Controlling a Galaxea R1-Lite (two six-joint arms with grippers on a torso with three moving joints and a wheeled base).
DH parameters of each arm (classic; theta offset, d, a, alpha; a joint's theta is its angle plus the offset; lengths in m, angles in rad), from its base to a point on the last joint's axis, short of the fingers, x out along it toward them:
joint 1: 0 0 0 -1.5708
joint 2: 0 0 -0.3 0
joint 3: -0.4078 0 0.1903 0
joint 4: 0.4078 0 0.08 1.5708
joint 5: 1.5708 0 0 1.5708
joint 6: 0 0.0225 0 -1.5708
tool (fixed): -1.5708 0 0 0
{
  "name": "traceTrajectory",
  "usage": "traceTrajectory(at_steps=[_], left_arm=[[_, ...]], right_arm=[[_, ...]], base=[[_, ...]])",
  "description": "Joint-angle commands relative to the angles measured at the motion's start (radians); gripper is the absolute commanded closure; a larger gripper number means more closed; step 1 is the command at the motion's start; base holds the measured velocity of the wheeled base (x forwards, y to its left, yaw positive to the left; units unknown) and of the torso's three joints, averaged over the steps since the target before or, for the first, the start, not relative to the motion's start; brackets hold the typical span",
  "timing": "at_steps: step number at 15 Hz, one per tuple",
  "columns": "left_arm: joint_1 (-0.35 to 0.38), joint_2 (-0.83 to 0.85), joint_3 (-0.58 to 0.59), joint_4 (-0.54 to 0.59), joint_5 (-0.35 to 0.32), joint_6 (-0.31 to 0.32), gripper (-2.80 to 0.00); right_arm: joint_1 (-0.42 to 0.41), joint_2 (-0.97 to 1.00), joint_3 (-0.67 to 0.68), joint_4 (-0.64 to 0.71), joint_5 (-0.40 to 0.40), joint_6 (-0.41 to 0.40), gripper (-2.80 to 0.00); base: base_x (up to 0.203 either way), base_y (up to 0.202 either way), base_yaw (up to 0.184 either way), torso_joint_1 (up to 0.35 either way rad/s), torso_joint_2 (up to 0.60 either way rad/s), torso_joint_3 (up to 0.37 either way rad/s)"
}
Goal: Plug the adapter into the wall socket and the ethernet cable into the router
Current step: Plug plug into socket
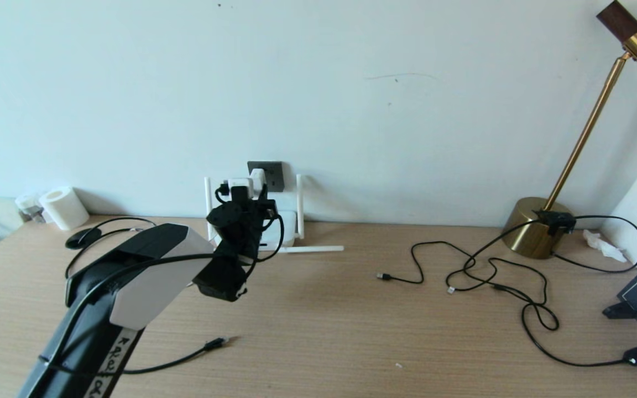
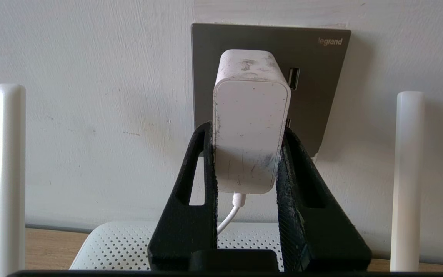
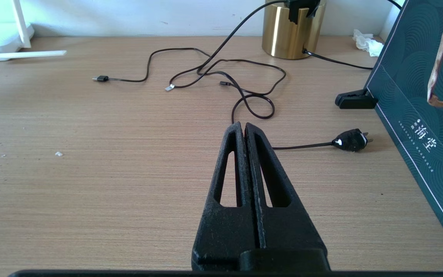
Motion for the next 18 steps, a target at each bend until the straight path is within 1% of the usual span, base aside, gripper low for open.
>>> traceTrajectory(at_steps=[1,18], left_arm=[[-0.001,0.006,-0.003,-0.008,0.002,0.001,0.0],[-0.01,0.012,-0.003,-0.008,0.004,0.001,0.0]], right_arm=[[0.001,0.001,0.0,-0.001,0.0,0.0,0.0],[0.001,0.002,0.0,-0.001,0.0,0.0,0.0]], base=[[0.0,0.0,0.0,0.0,0.0,0.0],[0.0,0.0,0.0,0.0,0.0,0.0]])
